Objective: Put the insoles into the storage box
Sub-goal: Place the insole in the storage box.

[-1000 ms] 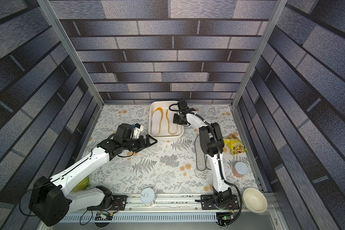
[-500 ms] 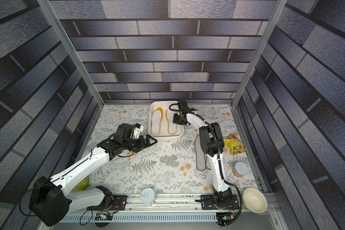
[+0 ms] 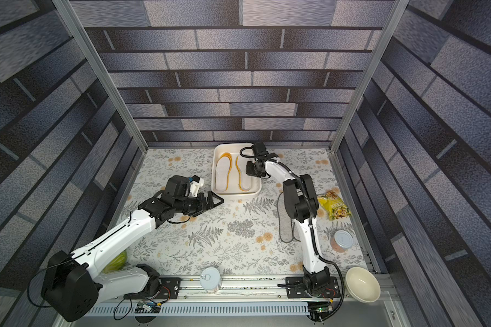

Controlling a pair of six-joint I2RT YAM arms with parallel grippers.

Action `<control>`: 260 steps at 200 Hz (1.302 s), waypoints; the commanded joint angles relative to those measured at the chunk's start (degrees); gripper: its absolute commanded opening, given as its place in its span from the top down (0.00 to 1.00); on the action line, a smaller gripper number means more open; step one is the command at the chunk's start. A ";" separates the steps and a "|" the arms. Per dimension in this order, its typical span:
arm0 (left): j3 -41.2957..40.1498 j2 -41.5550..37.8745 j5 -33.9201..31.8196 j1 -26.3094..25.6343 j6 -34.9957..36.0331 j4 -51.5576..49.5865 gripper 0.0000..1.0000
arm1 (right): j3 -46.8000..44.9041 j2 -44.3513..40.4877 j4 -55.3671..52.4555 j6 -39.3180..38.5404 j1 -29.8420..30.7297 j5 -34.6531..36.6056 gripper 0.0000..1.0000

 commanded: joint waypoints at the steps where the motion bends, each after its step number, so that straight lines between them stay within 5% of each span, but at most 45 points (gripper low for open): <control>1: 0.78 0.17 0.76 0.50 0.82 0.14 0.00 | 1.30 -2.28 -2.05 -0.34 -0.35 0.46 0.70; 125: 1.31 -0.14 -1.44 -0.19 -0.20 -0.35 0.00 | -3.84 -22.99 -3.98 -1.70 -0.34 -3.61 0.49; 260: 3.15 4.55 -1.09 -5.05 -0.83 2.18 0.00 | -44.79 -57.59 -8.28 4.84 -0.37 3.44 0.37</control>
